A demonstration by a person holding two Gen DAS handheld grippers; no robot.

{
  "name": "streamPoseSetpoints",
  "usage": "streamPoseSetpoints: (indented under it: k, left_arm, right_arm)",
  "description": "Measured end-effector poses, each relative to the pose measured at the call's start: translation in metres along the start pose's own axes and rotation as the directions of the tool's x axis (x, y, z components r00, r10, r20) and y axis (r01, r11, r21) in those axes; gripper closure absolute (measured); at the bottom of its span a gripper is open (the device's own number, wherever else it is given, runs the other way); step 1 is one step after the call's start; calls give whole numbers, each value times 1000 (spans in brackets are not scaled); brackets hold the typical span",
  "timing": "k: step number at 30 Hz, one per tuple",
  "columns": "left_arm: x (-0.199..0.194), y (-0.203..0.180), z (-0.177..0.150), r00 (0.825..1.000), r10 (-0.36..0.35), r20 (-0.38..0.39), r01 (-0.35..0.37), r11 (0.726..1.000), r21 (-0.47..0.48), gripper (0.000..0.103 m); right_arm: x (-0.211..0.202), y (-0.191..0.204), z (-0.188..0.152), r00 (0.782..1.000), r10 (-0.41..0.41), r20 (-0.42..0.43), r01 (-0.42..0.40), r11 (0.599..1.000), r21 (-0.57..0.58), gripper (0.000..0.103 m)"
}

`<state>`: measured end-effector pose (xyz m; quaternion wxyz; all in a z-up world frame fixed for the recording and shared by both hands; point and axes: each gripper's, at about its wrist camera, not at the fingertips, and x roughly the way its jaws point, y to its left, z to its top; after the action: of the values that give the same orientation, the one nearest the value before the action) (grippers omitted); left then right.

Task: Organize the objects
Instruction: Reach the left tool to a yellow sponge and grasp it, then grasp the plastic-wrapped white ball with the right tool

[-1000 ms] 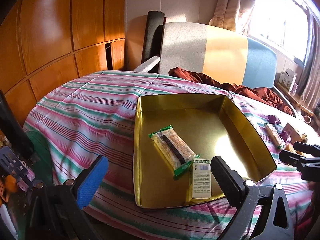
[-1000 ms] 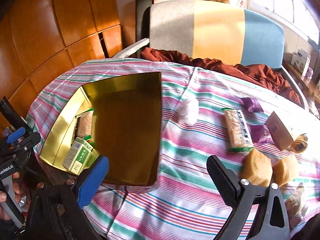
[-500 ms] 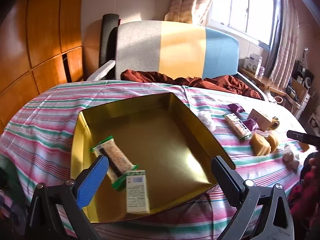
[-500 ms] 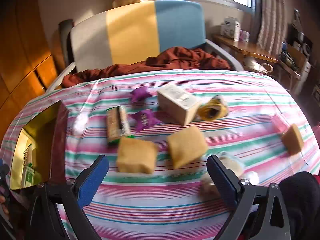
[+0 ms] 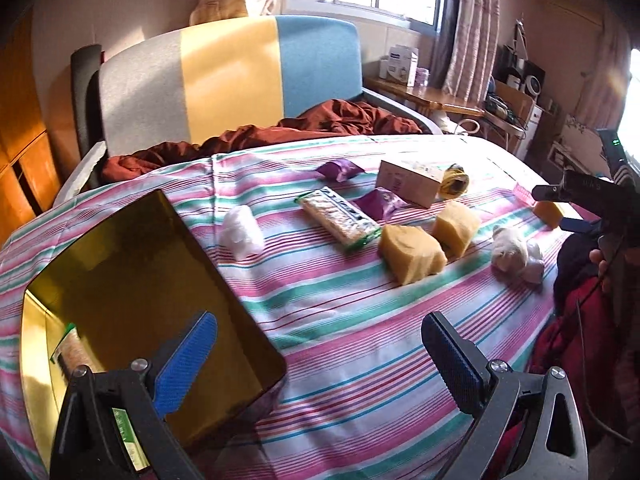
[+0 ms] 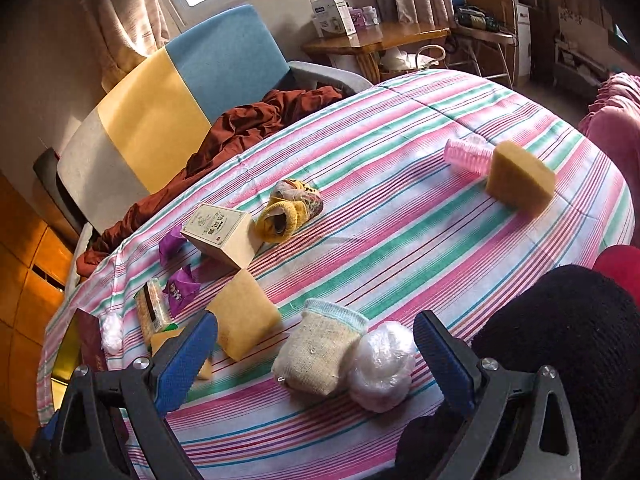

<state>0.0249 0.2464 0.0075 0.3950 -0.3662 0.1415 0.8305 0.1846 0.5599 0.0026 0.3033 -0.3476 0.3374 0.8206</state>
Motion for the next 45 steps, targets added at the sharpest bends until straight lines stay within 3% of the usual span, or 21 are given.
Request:
streamPoseSetpoints:
  k: [6, 15, 21, 25, 26, 30, 31, 36, 41, 43, 45]
  left_arm:
    - [40, -35, 22, 997, -52, -48, 54, 998, 33, 0]
    - [111, -75, 51, 991, -54, -119, 59, 997, 42, 0]
    - [157, -84, 58, 982, -31, -186, 39, 998, 41, 0]
    - [175, -79, 55, 974, -44, -222, 42, 999, -12, 2]
    - [174, -78, 52, 978, -46, -205, 44, 999, -14, 2]
    - [163, -77, 47, 984, -90, -153, 91, 996, -5, 32]
    - [161, -77, 45, 984, -94, -151, 95, 995, 1, 34]
    - [142, -73, 25, 987, -107, -122, 112, 993, 32, 38]
    - [121, -61, 4, 986, -125, -111, 126, 992, 3, 38]
    - [113, -57, -3, 986, -127, -107, 128, 992, 4, 38]
    - [108, -55, -8, 986, -130, -101, 132, 991, 12, 38]
  right_arm:
    - [2, -6, -1, 997, 77, -11, -77, 997, 30, 3]
    - [2, -15, -3, 985, 171, 3, -171, 982, 76, 3]
    - [5, -15, -3, 981, 196, -9, -195, 977, 84, 3]
    - [6, -16, -3, 979, 205, -14, -203, 975, 86, 3]
    - [7, -16, -3, 978, 206, -17, -204, 975, 86, 3]
    - [9, -15, -3, 978, 208, -30, -205, 975, 85, 3]
    - [9, -15, -3, 977, 212, -31, -208, 974, 86, 3]
    - [8, -19, -3, 972, 234, -26, -230, 968, 98, 4]
    - [12, -14, -1, 978, 197, -68, -192, 978, 79, 4]
    - [17, -8, 1, 980, 151, -132, -148, 988, 36, 4]
    - [18, 5, 5, 983, 51, -178, -69, 993, -96, 4]
